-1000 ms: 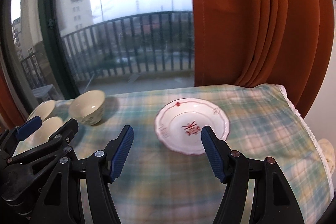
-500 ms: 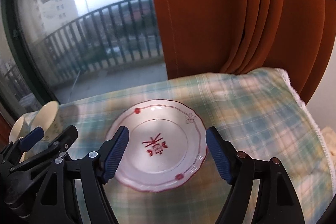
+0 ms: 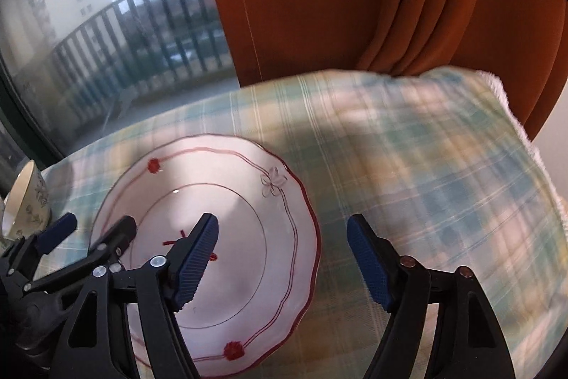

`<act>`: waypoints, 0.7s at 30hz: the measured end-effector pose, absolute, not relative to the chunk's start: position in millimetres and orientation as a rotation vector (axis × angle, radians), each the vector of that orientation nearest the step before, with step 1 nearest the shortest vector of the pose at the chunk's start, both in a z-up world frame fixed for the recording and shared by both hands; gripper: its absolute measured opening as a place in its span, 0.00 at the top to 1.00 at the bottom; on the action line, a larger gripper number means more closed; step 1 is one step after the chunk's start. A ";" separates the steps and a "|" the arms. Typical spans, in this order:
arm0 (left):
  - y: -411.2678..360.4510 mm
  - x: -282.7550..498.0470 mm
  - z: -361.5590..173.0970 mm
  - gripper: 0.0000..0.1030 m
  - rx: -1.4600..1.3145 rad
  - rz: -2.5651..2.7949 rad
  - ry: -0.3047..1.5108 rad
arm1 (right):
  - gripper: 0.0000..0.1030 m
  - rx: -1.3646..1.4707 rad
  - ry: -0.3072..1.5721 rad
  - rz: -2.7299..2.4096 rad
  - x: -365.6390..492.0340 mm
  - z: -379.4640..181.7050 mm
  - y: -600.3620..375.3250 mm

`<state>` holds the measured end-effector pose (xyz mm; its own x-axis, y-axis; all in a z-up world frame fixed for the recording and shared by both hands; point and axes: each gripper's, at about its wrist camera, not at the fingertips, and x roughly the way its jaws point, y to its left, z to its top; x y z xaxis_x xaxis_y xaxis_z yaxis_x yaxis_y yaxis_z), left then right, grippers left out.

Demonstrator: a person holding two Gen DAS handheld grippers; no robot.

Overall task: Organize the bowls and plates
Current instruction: 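Grip the rim of the red-patterned dish with both tools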

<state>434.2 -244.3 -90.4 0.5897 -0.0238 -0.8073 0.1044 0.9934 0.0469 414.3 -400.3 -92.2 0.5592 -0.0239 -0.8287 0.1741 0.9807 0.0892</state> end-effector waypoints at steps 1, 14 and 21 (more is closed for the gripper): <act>-245.5 433.8 -92.2 0.26 0.097 -0.084 0.943 | 0.36 0.166 0.981 -0.116 415.9 -95.4 -400.8; -253.8 427.5 -86.6 0.44 0.144 -0.142 0.987 | 0.55 0.135 1.049 -0.126 419.6 -106.8 -390.7; -237.2 399.6 -87.5 0.44 0.158 -0.125 1.014 | 0.55 0.089 1.072 -0.104 395.3 -100.7 -368.1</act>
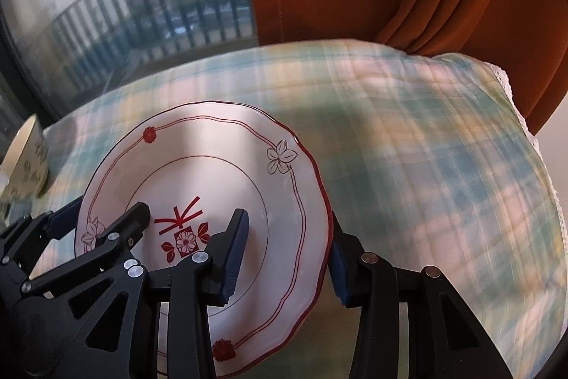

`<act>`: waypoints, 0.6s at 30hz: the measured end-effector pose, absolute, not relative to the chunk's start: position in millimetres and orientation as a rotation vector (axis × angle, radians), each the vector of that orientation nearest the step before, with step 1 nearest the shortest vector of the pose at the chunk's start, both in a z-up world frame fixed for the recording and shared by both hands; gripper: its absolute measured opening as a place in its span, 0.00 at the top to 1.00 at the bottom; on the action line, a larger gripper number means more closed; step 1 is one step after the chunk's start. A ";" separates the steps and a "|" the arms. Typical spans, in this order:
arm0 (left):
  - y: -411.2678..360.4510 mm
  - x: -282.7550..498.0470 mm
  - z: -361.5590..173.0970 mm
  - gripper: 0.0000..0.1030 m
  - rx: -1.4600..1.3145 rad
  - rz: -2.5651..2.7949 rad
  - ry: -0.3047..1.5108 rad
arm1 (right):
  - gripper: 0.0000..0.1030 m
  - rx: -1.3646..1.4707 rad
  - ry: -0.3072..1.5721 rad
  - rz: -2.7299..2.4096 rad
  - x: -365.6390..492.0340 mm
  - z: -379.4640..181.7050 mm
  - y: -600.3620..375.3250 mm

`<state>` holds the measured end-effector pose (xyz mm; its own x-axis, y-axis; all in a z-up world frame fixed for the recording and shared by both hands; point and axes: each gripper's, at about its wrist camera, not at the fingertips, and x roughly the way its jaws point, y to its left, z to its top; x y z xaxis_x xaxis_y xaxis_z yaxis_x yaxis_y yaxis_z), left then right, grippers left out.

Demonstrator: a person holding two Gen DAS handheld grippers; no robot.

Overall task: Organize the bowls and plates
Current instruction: 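Grip the rim of the red-patterned dish with both tools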

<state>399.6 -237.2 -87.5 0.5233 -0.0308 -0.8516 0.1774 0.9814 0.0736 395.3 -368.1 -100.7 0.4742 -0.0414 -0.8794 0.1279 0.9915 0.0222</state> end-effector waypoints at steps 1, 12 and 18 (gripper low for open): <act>-235.6 395.2 -87.5 0.44 0.168 -0.127 1.015 | 0.55 0.087 1.080 -0.098 388.3 -100.8 -363.8; -201.5 324.1 -85.2 0.44 0.185 -0.133 1.041 | 0.55 0.064 1.103 -0.062 324.0 -97.6 -329.0; -185.5 288.1 -84.5 0.44 0.203 -0.146 1.062 | 0.55 0.067 1.115 -0.047 284.6 -95.6 -313.1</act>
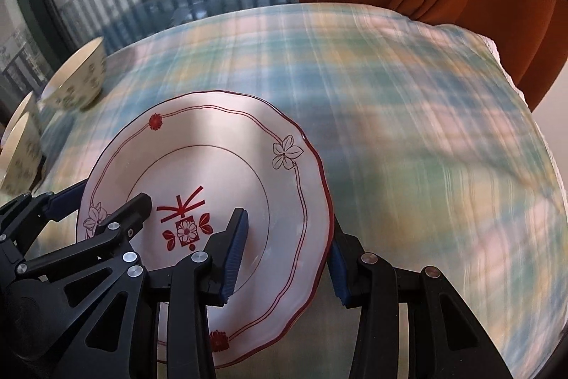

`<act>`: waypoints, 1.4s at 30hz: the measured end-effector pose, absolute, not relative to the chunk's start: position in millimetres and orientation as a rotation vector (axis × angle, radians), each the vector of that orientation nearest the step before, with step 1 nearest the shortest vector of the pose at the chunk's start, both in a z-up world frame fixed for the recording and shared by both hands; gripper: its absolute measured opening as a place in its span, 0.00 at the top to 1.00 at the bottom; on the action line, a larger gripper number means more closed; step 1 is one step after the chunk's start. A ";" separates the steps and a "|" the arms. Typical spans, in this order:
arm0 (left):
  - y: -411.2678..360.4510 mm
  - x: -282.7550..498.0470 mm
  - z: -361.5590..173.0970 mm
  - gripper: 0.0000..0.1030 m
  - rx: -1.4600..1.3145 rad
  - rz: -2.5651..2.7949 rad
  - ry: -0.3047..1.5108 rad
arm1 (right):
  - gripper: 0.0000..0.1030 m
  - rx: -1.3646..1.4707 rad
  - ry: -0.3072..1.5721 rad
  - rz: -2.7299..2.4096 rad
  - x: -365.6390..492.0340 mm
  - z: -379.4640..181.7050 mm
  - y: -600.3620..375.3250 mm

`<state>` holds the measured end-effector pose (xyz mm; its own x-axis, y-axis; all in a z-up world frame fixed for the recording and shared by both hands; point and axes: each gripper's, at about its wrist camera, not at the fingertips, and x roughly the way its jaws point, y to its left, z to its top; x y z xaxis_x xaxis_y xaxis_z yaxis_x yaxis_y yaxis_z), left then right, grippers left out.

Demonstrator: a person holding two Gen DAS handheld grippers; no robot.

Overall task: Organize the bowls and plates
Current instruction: 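Grip the rim of the red-patterned dish with both tools, then lift the red-patterned dish with both tools and carry it toward the yellow-flower plates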

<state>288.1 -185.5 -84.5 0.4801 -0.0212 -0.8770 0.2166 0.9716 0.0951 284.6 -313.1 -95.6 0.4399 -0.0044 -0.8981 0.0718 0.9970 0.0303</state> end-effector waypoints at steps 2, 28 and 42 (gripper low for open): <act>-179.9 276.8 -84.7 0.44 0.204 -0.147 1.059 | 0.55 0.069 1.113 -0.050 271.0 -95.0 -307.6; -164.8 237.7 -85.8 0.44 0.143 -0.172 1.005 | 0.52 0.012 1.051 -0.096 236.2 -96.4 -286.3; -130.2 207.9 -39.9 0.44 0.084 -0.184 0.906 | 0.52 -0.013 0.969 -0.118 210.4 -49.1 -266.7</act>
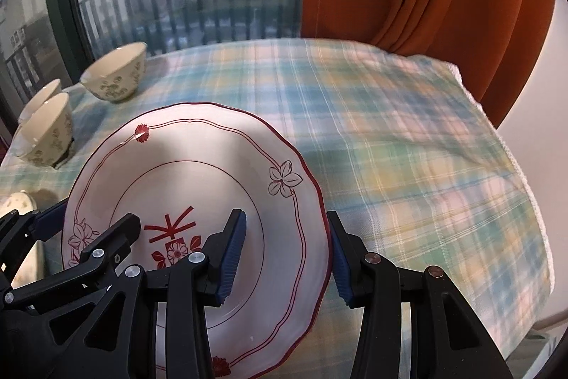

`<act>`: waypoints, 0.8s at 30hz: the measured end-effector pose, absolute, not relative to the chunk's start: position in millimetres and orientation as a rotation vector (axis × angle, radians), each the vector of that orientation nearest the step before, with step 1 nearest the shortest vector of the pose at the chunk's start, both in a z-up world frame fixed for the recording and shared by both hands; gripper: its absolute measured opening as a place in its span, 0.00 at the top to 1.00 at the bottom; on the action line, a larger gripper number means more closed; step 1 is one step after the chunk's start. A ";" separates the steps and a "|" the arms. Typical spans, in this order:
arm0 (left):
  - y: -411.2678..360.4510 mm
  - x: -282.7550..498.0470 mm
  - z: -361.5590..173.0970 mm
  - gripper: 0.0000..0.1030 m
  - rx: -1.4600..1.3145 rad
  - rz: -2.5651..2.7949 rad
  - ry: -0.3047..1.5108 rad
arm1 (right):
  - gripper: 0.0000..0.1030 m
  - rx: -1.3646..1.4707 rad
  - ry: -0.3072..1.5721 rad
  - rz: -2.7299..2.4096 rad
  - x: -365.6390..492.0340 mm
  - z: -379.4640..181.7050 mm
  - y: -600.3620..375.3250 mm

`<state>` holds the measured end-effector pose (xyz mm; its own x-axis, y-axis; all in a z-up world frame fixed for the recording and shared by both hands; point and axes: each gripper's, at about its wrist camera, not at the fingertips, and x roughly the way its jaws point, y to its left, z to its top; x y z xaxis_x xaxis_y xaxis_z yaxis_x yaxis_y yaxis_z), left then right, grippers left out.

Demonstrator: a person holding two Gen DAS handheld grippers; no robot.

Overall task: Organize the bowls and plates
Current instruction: 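Lift the red-patterned dish with both tools and carry it toward the yellow-flower plates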

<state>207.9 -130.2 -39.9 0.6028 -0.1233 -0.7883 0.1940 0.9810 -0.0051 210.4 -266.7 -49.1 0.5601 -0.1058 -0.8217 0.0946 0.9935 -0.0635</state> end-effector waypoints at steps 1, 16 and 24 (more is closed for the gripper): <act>-126.0 206.4 -37.2 0.44 0.077 -0.182 0.901 | 0.52 -0.017 0.960 -0.115 207.9 -44.3 -261.7; -31.2 165.3 4.1 0.44 0.007 -0.093 0.774 | 0.52 -0.029 0.859 0.002 176.7 4.4 -173.5; 18.5 158.1 -2.4 0.43 -0.033 -0.019 0.770 | 0.52 -0.062 0.882 0.078 173.0 0.0 -122.7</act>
